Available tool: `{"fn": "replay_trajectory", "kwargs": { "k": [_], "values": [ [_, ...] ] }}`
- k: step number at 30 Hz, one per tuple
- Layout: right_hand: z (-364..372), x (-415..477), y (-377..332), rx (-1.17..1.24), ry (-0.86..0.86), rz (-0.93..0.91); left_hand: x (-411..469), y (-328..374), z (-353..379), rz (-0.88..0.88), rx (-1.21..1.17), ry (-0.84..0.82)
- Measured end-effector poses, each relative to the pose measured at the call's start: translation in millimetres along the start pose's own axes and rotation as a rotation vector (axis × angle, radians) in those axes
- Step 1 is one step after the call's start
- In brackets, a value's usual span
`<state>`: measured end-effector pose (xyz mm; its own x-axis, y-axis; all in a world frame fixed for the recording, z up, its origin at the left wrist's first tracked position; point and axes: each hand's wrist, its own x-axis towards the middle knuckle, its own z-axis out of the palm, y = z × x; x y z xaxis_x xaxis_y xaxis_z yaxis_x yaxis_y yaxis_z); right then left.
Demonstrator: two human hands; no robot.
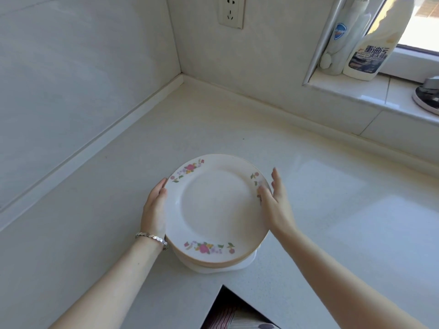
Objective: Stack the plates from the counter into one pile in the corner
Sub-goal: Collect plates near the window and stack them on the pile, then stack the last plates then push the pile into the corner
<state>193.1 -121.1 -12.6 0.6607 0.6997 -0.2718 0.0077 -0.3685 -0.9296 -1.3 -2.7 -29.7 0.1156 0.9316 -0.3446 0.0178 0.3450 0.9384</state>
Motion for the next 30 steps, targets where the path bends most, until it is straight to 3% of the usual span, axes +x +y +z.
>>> {"fn": "replay_trajectory", "kwargs": {
  "k": [4, 8, 11, 14, 15, 17, 19, 21, 23, 25, 30],
  "values": [
    [1, 12, -1, -0.038, -0.064, 0.038, -2, 0, -1, -0.041, -0.112, -0.059],
    [1, 11, 1, -0.056, -0.069, 0.016, 5, -5, -4, -0.044, -0.034, -0.038],
    [0, 11, -1, -0.115, -0.074, 0.010, -8, 7, 2, 0.037, 0.128, -0.051],
    [-8, 10, -5, -0.102, -0.167, 0.060, -14, 14, 4, 0.121, 0.500, -0.009],
    [-14, 10, -5, -0.105, -0.189, 0.089, -17, 18, 4, 0.170, 0.680, 0.003],
    [-29, 10, -1, -0.144, -0.180, 0.106, -23, 27, 12, 0.439, 0.985, 0.043],
    [-49, 8, 4, -0.169, -0.164, 0.104, -26, 33, 31, 0.752, 1.060, 0.005],
    [-74, 2, 10, -0.254, -0.167, 0.120, -41, 44, 65, 0.827, 0.992, -0.170],
    [-103, -6, 18, -0.342, -0.174, 0.151, -62, 52, 106, 0.703, 0.973, -0.437],
    [-134, -17, 28, -0.394, -0.145, 0.197, -83, 48, 151, 0.551, 1.118, -0.640],
    [-229, -58, 64, -0.393, 0.047, 0.338, -139, 12, 247, 0.370, 1.294, -1.084]
  ]
}}
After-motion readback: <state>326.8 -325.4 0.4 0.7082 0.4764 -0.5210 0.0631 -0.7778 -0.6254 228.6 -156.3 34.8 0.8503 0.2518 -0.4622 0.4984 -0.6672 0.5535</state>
